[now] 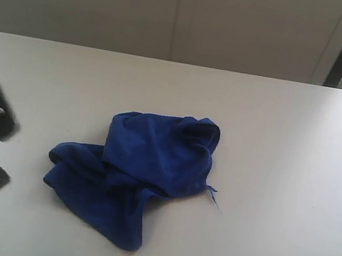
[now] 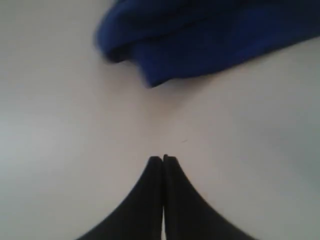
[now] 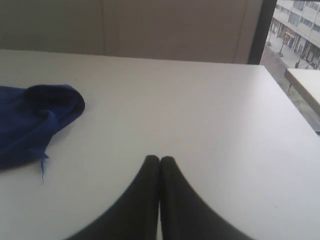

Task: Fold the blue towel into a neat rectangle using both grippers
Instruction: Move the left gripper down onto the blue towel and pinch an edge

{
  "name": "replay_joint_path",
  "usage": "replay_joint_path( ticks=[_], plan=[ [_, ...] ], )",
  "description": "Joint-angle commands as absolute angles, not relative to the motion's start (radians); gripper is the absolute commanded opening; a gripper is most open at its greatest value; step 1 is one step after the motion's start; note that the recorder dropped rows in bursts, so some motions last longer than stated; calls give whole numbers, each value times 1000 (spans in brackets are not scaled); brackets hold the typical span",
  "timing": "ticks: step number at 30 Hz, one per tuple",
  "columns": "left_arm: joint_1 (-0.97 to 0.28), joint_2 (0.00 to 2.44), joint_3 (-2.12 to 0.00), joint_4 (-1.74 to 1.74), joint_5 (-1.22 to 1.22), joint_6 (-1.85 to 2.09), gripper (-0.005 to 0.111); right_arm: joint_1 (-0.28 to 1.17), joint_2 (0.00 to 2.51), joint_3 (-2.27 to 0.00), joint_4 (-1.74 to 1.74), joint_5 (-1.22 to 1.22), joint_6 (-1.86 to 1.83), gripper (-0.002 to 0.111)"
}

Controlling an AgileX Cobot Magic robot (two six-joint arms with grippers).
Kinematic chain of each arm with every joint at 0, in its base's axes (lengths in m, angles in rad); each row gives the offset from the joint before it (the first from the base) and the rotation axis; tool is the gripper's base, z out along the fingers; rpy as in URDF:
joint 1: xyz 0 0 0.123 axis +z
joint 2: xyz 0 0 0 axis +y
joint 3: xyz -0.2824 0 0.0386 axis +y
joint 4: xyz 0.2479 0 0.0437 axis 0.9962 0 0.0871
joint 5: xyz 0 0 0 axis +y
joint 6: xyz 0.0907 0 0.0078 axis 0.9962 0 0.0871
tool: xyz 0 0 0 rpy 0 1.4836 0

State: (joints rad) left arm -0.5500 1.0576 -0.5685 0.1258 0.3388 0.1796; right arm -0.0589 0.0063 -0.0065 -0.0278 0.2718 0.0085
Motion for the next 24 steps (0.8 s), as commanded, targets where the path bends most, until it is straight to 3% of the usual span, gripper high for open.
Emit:
replay_joint_path(
  ticks=[1, 4, 9, 11, 24],
  plan=[
    [-727, 1157, -600, -39, 265, 365, 1, -56, 0, 0, -30, 187, 0, 0],
    [-802, 1231, -615, -41, 159, 370, 13, -56, 0, 0, -30, 185, 0, 0],
    [-854, 1358, -658, -53, 16, 267, 46, -56, 0, 0, -30, 181, 0, 0],
    [-864, 1411, -678, -55, -15, 200, 54, -56, 0, 0, -30, 174, 0, 0],
    [-920, 1690, -862, -55, -54, -63, 57, -56, 0, 0, -30, -55, 0, 0]
  ],
)
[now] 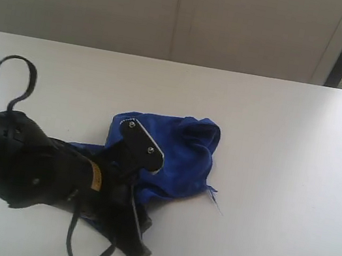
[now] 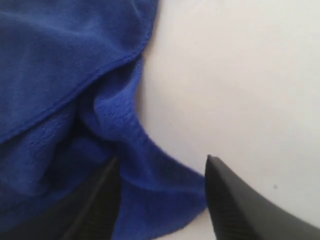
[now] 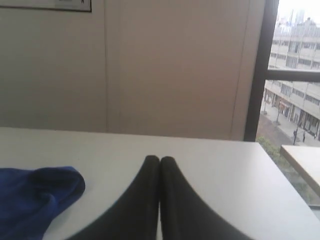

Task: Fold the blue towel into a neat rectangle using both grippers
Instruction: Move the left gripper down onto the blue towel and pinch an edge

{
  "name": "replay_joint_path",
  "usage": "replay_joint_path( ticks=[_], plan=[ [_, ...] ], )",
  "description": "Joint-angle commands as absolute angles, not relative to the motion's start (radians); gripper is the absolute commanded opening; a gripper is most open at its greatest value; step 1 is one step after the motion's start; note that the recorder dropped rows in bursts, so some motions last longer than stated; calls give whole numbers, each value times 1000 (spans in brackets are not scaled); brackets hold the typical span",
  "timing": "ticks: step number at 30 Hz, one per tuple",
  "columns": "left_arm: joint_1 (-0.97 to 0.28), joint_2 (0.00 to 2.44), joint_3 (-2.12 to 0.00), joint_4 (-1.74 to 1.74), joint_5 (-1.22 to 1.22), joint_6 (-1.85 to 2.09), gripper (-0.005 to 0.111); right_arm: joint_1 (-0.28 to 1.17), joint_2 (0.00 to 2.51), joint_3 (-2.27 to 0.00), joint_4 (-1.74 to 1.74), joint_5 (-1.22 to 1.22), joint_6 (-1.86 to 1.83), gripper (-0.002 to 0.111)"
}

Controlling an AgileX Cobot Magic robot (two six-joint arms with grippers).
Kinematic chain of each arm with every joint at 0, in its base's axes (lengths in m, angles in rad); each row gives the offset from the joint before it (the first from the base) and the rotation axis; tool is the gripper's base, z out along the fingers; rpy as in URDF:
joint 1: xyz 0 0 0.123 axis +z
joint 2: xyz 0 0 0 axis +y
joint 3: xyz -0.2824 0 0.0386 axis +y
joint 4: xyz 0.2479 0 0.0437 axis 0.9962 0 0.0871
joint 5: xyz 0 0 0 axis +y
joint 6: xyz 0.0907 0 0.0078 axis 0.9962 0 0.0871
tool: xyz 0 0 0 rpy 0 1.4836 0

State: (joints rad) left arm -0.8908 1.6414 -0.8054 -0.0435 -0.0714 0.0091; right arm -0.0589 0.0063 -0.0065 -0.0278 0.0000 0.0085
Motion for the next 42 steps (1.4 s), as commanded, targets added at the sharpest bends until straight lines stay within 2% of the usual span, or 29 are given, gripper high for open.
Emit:
replay_joint_path(
  ticks=[1, 10, 21, 34, 42],
  plan=[
    [-920, 1706, -876, -55, -46, -69, 57, -56, 0, 0, -30, -55, 0, 0],
    [-920, 1788, -943, -55, 62, -101, 57, -56, 0, 0, -30, -55, 0, 0],
    [-919, 1729, -954, 60, 77, -91, 56, -56, 0, 0, -30, -55, 0, 0],
    [-919, 1705, -1008, 148, 295, -95, 56, -56, 0, 0, -18, -55, 6, 0],
    [-919, 1752, -1008, 148, 247, -134, 56, -56, 0, 0, -16, -55, 10, 0]
  ],
)
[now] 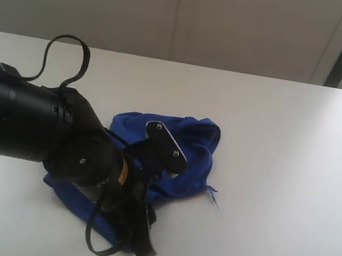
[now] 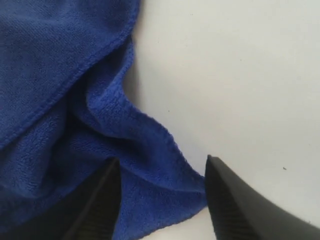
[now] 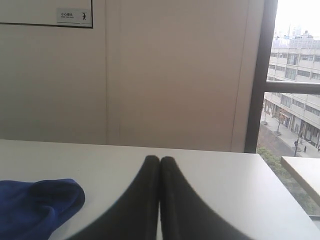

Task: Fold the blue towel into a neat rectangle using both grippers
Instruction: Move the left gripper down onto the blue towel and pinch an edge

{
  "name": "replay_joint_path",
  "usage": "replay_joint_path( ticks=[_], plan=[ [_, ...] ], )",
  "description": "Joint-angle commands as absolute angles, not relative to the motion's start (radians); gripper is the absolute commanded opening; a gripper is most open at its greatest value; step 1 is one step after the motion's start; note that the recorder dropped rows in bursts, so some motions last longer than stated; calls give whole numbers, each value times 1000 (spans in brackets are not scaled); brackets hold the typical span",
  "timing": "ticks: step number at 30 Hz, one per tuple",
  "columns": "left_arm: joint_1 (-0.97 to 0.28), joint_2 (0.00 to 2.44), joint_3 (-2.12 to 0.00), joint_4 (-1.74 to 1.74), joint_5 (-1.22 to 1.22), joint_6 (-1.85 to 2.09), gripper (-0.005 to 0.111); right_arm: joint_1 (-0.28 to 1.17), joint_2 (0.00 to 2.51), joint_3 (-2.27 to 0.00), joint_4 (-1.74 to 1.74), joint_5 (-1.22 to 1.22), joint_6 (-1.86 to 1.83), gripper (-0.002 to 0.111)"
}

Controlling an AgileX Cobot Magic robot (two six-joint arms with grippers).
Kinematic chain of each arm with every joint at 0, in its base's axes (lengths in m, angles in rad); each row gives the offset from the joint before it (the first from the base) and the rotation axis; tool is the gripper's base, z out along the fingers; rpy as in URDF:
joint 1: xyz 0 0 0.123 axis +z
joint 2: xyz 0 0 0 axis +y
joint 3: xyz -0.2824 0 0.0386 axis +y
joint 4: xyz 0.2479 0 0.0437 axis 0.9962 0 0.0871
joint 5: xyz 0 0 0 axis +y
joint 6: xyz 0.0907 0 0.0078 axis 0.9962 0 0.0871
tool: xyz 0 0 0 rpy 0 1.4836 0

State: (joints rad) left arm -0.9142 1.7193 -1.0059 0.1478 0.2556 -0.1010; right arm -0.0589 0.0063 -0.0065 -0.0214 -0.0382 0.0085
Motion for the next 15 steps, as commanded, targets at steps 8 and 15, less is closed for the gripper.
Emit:
replay_joint_path(
  ticks=[8, 15],
  plan=[
    [-919, 1810, -1008, 146, 203, -160, 56, -56, 0, 0, -16, -55, 52, 0],
    [-919, 1810, -1008, 150, 209, -147, 0, -56, 0, 0, -16, -55, 52, 0]
  ],
)
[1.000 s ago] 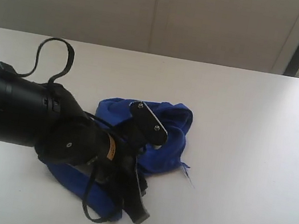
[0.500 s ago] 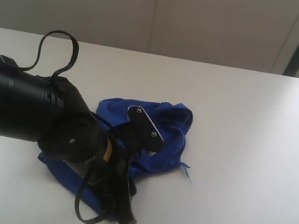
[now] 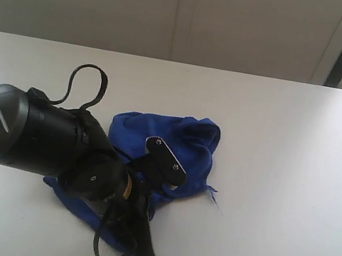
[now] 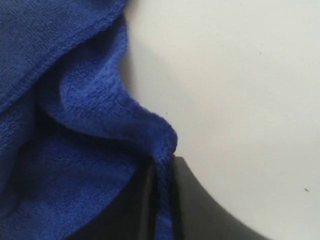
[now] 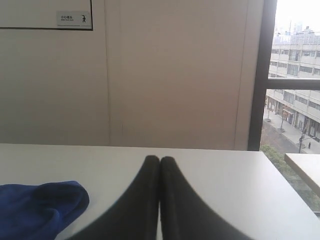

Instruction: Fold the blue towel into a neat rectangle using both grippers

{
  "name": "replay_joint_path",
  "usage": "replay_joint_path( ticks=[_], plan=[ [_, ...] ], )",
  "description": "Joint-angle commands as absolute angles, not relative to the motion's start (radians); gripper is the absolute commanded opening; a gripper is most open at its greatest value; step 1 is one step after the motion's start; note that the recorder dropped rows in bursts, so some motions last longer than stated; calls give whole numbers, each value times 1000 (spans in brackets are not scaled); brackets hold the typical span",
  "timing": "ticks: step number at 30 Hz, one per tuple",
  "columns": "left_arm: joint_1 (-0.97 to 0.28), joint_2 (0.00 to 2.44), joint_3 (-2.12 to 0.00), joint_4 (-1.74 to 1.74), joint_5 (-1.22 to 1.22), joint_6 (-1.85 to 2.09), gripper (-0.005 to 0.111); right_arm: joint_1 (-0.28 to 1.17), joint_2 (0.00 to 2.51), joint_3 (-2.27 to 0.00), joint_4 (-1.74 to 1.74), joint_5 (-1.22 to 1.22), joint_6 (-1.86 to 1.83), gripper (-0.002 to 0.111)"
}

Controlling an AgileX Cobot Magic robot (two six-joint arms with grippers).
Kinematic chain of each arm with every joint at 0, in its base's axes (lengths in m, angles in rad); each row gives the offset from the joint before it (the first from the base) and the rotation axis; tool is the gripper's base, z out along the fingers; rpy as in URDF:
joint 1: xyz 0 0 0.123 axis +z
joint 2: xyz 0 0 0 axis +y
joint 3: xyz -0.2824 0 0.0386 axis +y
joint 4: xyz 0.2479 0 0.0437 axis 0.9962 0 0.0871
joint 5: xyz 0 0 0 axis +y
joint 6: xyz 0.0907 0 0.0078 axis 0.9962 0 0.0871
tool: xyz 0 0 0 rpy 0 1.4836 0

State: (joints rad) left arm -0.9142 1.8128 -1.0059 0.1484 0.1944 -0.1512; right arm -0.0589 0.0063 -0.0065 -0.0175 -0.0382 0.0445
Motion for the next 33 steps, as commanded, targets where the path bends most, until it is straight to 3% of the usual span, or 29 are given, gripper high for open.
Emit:
replay_joint_path(
  ticks=[1, 10, 19, 27, 33],
  plan=[
    [-919, 1796, -1010, 153, 232, -135, 0, -56, 0, 0, -16, -55, 53, 0],
    [-919, 1575, -1073, 384, 608, -132, 0, -56, 0, 0, -16, -63, 56, 0],
    [-919, 1308, -1166, 772, 760, -132, 0, -56, 0, 0, -16, -354, 219, 0],
    [-919, 1194, -1239, 998, 892, -132, 0, -49, 57, -118, -16, 41, 452, 0],
    [-919, 1151, -1245, 996, 1104, -48, 0, 80, 496, -421, 37, 288, 189, 0]
  ],
)
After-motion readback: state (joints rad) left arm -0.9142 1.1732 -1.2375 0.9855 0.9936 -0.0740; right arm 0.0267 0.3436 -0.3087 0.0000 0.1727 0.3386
